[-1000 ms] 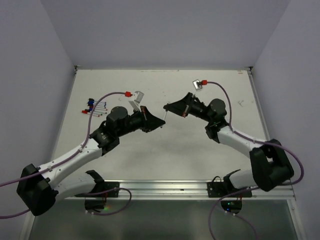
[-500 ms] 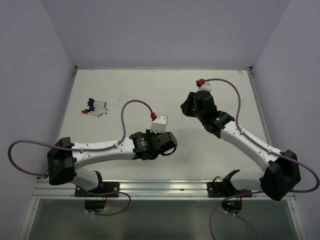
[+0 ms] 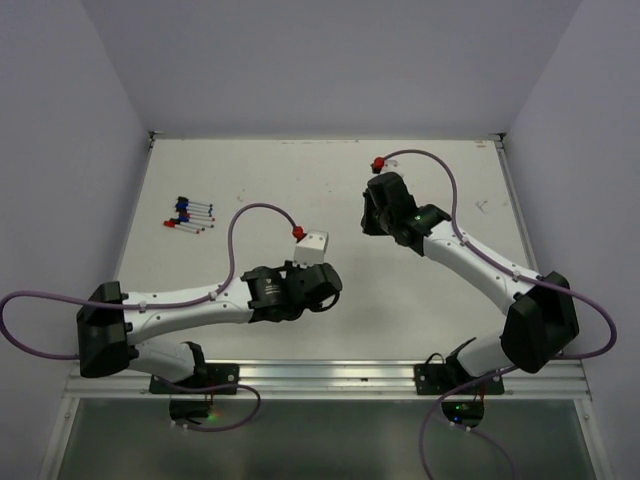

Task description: Open the pen caps

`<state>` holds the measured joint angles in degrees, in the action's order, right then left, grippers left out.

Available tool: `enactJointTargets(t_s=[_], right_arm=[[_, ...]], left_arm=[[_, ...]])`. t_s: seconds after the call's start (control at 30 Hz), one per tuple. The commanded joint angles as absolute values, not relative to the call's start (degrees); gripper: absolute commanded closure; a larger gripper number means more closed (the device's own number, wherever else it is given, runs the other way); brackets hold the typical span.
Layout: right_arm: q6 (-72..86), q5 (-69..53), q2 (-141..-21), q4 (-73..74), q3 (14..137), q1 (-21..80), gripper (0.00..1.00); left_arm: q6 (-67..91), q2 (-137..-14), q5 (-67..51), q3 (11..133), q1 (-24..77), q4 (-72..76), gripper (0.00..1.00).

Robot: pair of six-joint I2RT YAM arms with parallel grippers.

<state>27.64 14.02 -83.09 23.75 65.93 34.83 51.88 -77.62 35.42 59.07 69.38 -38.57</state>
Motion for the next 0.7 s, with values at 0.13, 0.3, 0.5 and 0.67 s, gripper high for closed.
enactJointTargets(t_s=[0.13,0.3,0.5,0.67], right_arm=[[25.8,16.3,-79.8,31.8,60.2,33.7,1.0],[24.4,11.6,-79.0,33.3,56.7,29.2,1.0],[24.0,9.4,-78.2,33.7,54.3,29.2,1.0],[22.9,6.3,-80.9,34.7,53.4,29.2,1.0]], left_arm=[[55.5,-77.5,34.8,54.2,66.0,-36.0,1.0],[54.6,-77.3,34.1,51.3,63.2,-35.1,1.0],[52.6,-77.8,32.5,47.6,58.9,-32.2,1.0],[49.2,-78.9,29.6,45.9,55.3,-27.6,1.0]])
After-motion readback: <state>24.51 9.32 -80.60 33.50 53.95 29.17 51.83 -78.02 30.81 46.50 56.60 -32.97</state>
